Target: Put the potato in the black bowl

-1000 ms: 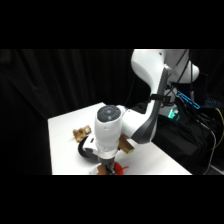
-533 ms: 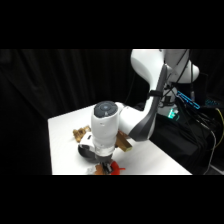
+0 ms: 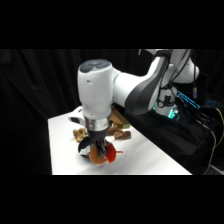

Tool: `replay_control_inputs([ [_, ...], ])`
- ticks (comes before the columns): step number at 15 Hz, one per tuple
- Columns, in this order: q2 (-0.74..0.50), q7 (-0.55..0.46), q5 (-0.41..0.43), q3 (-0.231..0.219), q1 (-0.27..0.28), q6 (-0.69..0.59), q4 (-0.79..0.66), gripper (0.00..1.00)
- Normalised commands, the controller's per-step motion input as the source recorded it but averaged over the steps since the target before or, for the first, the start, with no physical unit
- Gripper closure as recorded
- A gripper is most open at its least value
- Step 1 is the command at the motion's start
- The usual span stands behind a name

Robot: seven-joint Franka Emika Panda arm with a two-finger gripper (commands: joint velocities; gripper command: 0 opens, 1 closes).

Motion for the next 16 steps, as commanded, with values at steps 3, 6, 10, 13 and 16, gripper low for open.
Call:
replay_control_inputs([
  [3,-0.23,-0.09,0.000,-0.007,-0.207,-0.16,-0.05,0.95],
  [6,-0.07,-0.11,-0.010,-0.038,-0.210,0.01,-0.02,0.95],
  [10,0.10,-0.12,0.054,-0.006,-0.144,0.09,0.03,0.95],
  [13,0.21,-0.13,0.117,0.028,-0.074,0.16,0.05,0.95],
  [16,0.21,-0.15,0.128,0.027,-0.054,0.17,0.09,0.58],
])
